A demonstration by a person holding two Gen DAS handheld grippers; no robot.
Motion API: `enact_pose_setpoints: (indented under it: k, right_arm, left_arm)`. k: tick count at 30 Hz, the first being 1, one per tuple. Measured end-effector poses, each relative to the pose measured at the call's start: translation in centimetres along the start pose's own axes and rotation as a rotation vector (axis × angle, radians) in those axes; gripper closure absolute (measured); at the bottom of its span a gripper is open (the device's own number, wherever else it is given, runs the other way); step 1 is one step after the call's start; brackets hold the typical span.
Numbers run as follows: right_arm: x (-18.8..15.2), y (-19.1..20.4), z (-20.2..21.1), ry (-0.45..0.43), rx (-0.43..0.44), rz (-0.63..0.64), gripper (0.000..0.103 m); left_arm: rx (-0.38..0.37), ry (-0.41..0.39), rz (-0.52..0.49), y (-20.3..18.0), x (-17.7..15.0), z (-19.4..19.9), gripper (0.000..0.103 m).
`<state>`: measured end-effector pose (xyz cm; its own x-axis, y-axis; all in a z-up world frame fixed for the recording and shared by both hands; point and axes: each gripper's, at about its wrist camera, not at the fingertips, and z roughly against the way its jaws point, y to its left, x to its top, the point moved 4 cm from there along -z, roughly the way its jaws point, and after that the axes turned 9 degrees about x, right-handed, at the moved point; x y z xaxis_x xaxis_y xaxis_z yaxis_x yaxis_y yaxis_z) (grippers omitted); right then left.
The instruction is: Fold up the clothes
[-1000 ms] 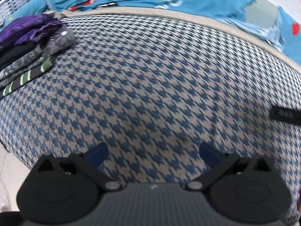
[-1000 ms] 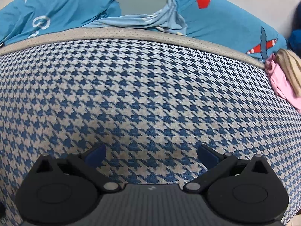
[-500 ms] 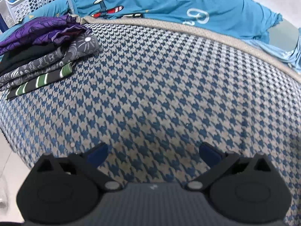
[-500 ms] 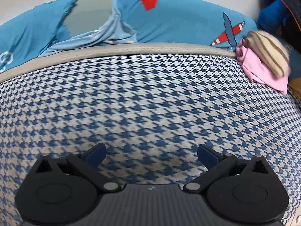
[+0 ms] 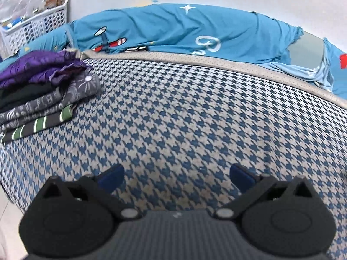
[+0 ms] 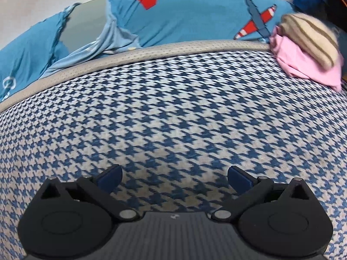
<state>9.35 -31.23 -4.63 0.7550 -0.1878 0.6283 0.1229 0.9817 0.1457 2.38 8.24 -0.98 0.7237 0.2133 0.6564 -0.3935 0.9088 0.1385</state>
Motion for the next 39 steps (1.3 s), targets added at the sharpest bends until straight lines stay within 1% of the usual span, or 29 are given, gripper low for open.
enact_pose_setpoints:
  k: [6, 7, 9, 13, 15, 18, 23, 27, 28, 31, 33, 36, 39]
  right_arm:
    - [0.4, -0.8, 1.2, -0.014, 0.007, 0.005, 0.0]
    - [0.7, -0.9, 1.5, -0.019, 0.014, 0.002, 0.0]
    - [1.2, -1.3, 2.2, -0.029, 0.028, -0.003, 0.0]
    - [2.8, -1.9, 4.4, -0.075, 0.096, 0.006, 0.0]
    - [3.3, -2.5, 4.8, -0.102, 0.088, 0.017, 0.0]
    - [3.9, -3.3, 4.2, -0.091, 0.057, 0.01, 0.0]
    - [4.0, -4.5, 2.2, -0.039, 0.023, 0.005, 0.0]
    - [3.5, -5.4, 1.9, -0.023, 0.023, 0.019, 0.0]
    - [3.3, -5.7, 1.9, -0.019, 0.027, 0.024, 0.0]
    - [2.9, -6.3, 2.0, -0.013, 0.01, 0.022, 0.0]
    - [2.8, -6.6, 2.2, -0.019, 0.002, 0.017, 0.0]
    - [2.7, -7.0, 2.6, -0.032, -0.016, 0.002, 0.0]
    - [2.6, -7.1, 3.3, -0.042, -0.007, -0.008, 0.0]
  left_arm:
    - [0.03, -0.054, -0.075, -0.6, 0.7, 0.7, 0.0]
    - [0.046, -0.069, -0.087, -0.5, 1.1, 1.1, 0.0]
    - [0.076, -0.11, -0.107, 0.0, 2.1, 1.8, 0.0]
    - [0.124, -0.18, -0.147, 1.8, 4.3, 2.8, 0.0]
    - [0.148, -0.198, -0.168, 2.8, 5.2, 2.7, 0.0]
    - [0.153, -0.196, -0.161, 4.4, 6.0, 2.0, 0.0]
    - [0.141, -0.141, -0.135, 6.7, 6.4, 0.5, 0.0]
    - [0.188, -0.176, -0.142, 9.4, 6.8, 0.6, 0.0]
    - [0.198, -0.173, -0.136, 10.3, 6.7, 0.6, 0.0]
    - [0.195, -0.148, -0.11, 12.8, 5.8, 0.9, 0.0]
    - [0.196, -0.149, -0.109, 13.8, 5.2, 1.6, 0.0]
    - [0.216, -0.163, -0.142, 14.6, 4.2, 3.6, 0.0]
    - [0.23, -0.184, -0.16, 15.6, 3.4, 6.3, 0.0]
